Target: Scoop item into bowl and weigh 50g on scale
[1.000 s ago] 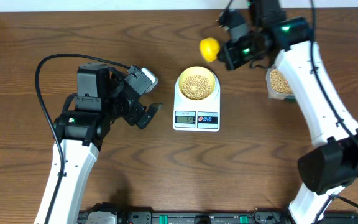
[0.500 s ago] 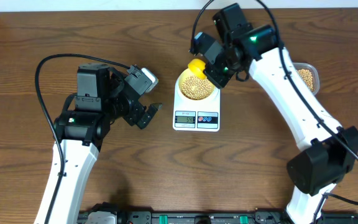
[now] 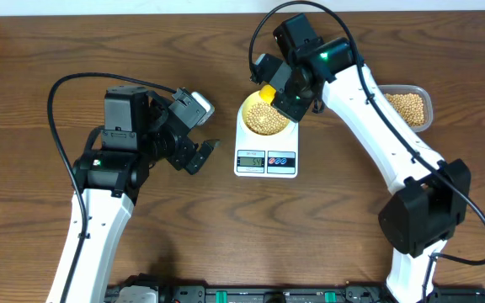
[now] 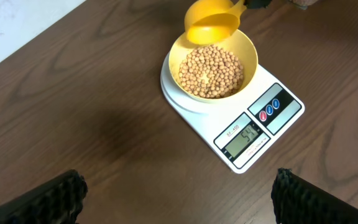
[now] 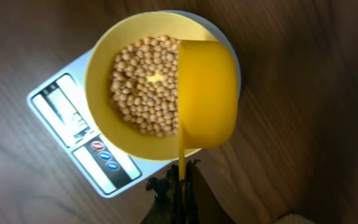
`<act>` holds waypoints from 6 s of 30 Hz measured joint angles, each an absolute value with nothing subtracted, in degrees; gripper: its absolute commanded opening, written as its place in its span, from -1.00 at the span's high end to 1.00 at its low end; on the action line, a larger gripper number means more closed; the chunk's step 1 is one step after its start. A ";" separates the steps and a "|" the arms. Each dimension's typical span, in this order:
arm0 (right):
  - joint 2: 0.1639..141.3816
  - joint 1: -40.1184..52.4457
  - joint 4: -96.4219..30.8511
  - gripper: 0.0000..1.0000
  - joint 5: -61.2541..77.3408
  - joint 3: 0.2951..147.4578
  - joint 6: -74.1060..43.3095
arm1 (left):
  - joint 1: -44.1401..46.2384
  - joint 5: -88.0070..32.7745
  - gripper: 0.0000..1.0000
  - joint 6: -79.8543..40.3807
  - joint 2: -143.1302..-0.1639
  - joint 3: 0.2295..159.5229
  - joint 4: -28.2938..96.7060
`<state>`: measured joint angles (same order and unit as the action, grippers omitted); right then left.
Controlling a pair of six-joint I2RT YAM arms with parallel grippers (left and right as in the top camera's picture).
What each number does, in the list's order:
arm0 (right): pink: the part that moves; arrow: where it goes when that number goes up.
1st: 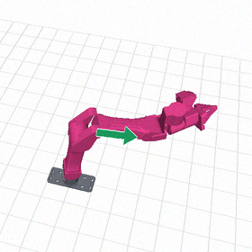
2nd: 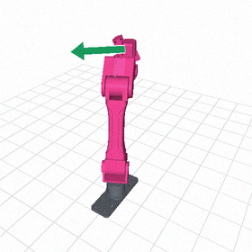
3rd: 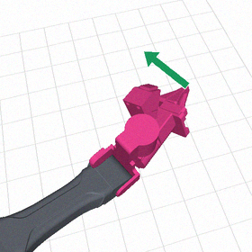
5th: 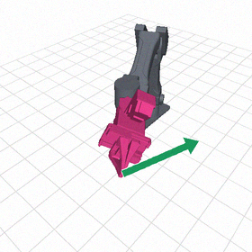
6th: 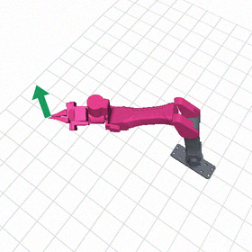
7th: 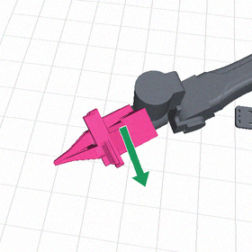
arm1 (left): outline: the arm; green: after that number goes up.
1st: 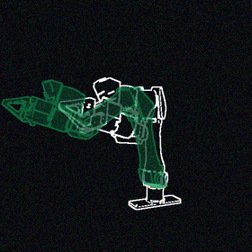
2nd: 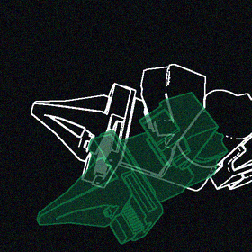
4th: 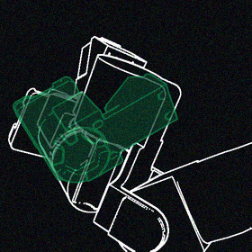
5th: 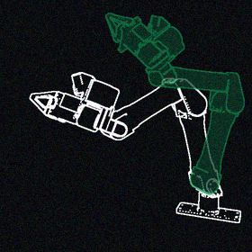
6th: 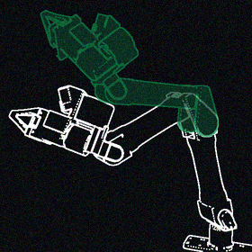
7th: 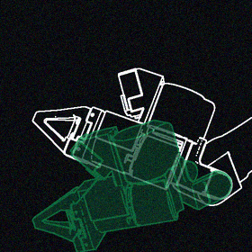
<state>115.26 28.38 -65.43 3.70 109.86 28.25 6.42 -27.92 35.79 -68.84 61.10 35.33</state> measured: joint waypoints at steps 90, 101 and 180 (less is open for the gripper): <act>118.67 32.69 -65.93 0.98 4.51 107.59 32.42 | 6.42 -27.90 -0.94 35.79 -68.84 61.10 35.33; 118.67 31.92 -65.76 0.98 8.25 107.59 31.18 | 6.42 -27.92 -0.94 35.79 -68.84 61.10 35.33; 106.69 -13.72 -78.61 0.98 30.44 109.89 19.84 | 6.42 -27.92 -0.94 35.79 -68.84 61.08 35.33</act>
